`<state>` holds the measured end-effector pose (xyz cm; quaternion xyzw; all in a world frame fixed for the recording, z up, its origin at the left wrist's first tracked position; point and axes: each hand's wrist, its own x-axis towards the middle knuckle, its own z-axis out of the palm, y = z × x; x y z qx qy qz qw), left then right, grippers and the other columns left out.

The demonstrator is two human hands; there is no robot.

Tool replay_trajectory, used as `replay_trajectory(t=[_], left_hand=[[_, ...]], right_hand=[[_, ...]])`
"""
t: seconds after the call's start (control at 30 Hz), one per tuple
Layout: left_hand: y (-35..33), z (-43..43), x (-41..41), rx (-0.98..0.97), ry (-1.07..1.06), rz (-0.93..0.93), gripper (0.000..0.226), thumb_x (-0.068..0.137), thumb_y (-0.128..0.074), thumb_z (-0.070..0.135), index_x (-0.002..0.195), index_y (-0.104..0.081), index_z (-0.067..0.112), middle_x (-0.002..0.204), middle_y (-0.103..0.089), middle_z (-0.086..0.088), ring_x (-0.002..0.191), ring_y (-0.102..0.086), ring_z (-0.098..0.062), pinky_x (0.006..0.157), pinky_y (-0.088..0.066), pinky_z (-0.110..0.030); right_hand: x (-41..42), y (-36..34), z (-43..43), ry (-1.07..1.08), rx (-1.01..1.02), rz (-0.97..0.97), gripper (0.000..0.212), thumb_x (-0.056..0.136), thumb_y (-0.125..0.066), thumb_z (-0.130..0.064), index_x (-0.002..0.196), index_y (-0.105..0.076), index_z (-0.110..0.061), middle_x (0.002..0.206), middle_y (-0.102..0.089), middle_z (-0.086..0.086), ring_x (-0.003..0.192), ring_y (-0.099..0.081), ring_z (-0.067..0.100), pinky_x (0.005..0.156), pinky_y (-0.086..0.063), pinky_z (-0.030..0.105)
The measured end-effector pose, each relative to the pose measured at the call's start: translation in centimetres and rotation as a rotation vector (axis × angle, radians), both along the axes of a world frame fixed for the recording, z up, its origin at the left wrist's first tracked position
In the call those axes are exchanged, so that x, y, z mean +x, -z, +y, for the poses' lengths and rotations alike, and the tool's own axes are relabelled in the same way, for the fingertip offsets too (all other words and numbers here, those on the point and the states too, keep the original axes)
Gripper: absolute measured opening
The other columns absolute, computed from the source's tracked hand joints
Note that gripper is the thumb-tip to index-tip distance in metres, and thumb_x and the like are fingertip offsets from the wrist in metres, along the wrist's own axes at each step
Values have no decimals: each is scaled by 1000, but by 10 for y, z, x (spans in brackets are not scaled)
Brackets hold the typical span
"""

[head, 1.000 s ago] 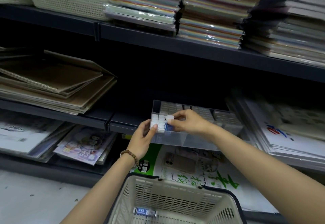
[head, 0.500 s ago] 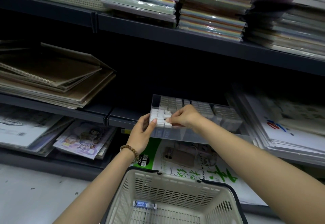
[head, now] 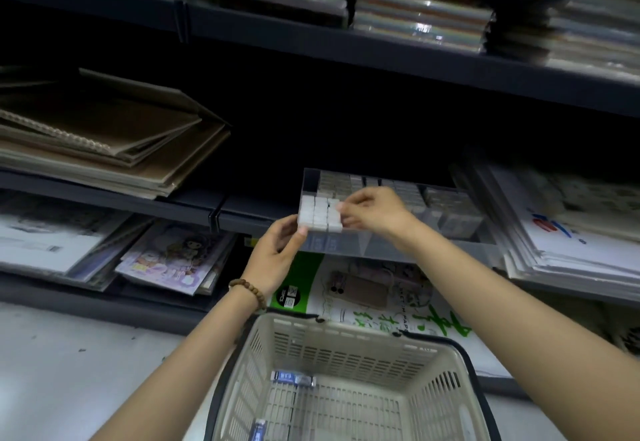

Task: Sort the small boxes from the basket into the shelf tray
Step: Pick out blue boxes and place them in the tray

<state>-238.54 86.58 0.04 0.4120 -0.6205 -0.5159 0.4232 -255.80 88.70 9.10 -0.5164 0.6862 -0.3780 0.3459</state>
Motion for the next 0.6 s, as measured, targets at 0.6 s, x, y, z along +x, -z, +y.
replay_trajectory(t=[0.6], left_hand=[[198, 104, 102, 321, -104, -362, 58, 76, -61, 39, 129, -44, 25, 102, -60, 15, 86, -59, 10, 69, -43, -3]], right_hand=[[66, 392, 98, -641, 748, 22, 67, 86, -67, -30, 143, -36, -16, 140, -44, 8, 120, -51, 19, 94, -39, 19]])
